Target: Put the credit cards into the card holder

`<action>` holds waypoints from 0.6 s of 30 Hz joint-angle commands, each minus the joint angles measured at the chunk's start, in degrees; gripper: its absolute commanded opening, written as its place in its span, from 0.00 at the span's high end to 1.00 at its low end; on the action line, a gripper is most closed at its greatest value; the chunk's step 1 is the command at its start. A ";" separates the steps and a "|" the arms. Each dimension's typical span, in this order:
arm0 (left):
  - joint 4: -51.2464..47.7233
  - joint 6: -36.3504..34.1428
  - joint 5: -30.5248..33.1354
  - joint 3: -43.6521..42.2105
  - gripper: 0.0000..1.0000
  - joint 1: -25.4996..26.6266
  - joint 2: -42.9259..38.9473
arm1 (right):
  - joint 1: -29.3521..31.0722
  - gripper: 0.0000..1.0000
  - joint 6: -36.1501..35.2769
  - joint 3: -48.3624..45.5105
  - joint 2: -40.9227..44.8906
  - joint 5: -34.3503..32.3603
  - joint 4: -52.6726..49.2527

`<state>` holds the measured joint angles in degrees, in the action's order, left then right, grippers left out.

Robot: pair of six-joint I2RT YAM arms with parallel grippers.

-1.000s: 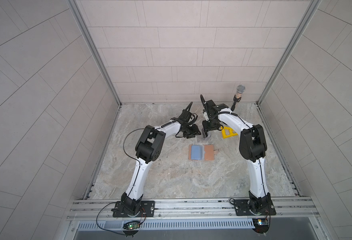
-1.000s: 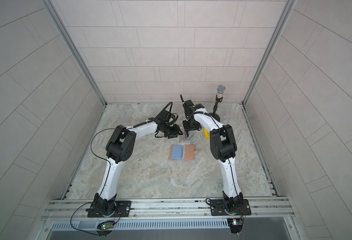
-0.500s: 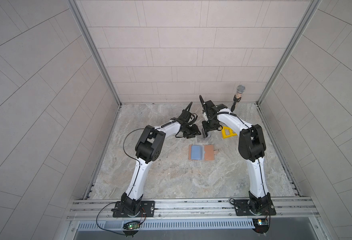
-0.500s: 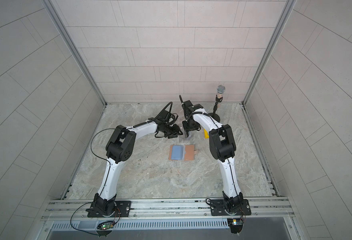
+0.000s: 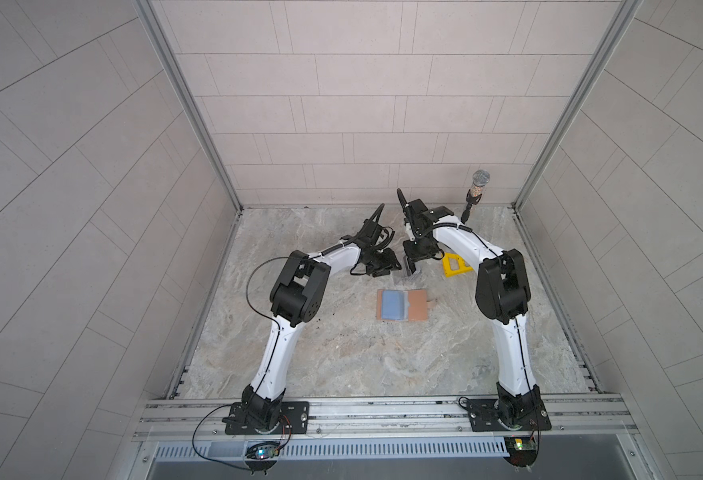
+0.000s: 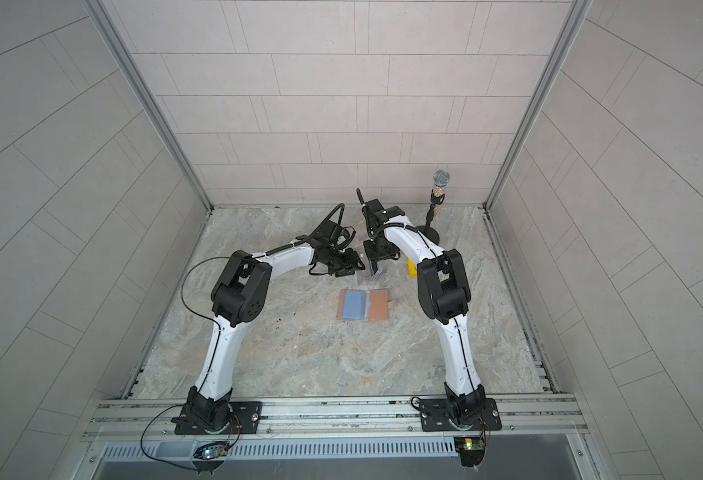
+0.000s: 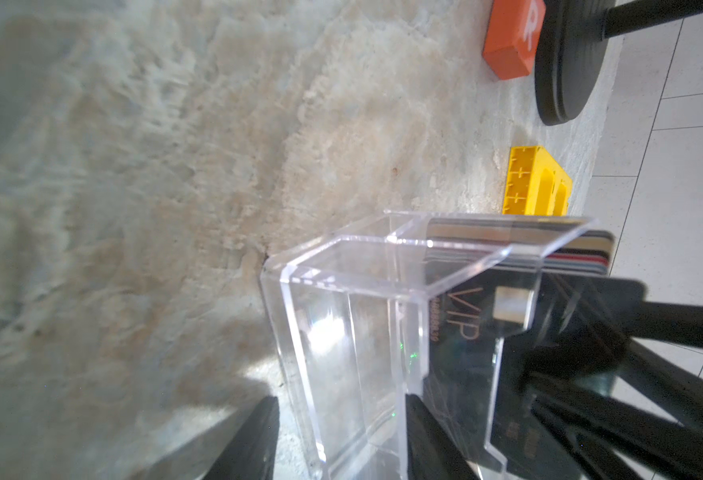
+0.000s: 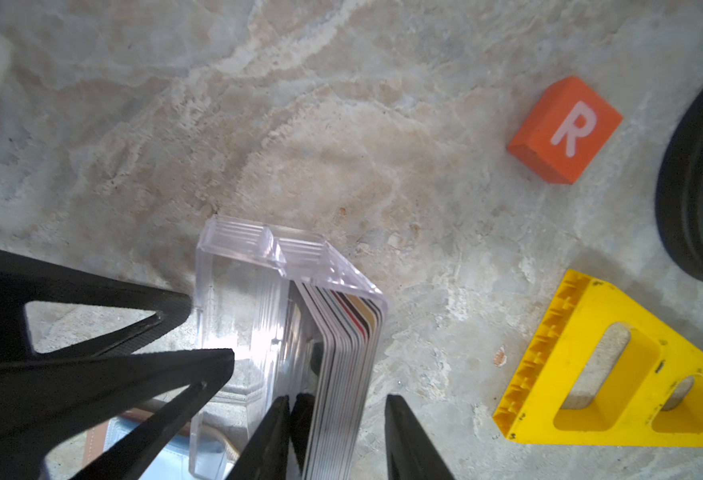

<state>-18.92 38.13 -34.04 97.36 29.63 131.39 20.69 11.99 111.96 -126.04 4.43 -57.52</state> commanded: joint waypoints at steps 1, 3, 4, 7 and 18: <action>-3.93 -0.01 2.46 -2.00 0.48 -0.43 0.47 | -0.39 0.61 -0.91 0.89 1.76 -3.31 -2.91; -3.98 0.01 2.47 -2.00 0.48 -0.43 0.44 | -0.38 0.61 -0.90 0.89 1.76 -2.81 -3.04; -3.97 -0.01 2.42 -2.07 0.48 -0.34 0.44 | -0.38 0.63 -1.00 0.90 1.75 -2.55 -3.04; -3.98 -0.01 2.42 -2.09 0.48 -0.40 0.49 | -0.38 0.68 -1.00 1.05 1.80 -2.32 -3.12; -3.93 0.01 2.42 -2.09 0.48 -0.38 0.62 | -0.36 0.76 -1.23 1.41 2.45 -2.49 -3.72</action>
<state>-18.72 38.13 -34.09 97.25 29.63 131.37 20.84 12.03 112.29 -125.99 5.06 -57.41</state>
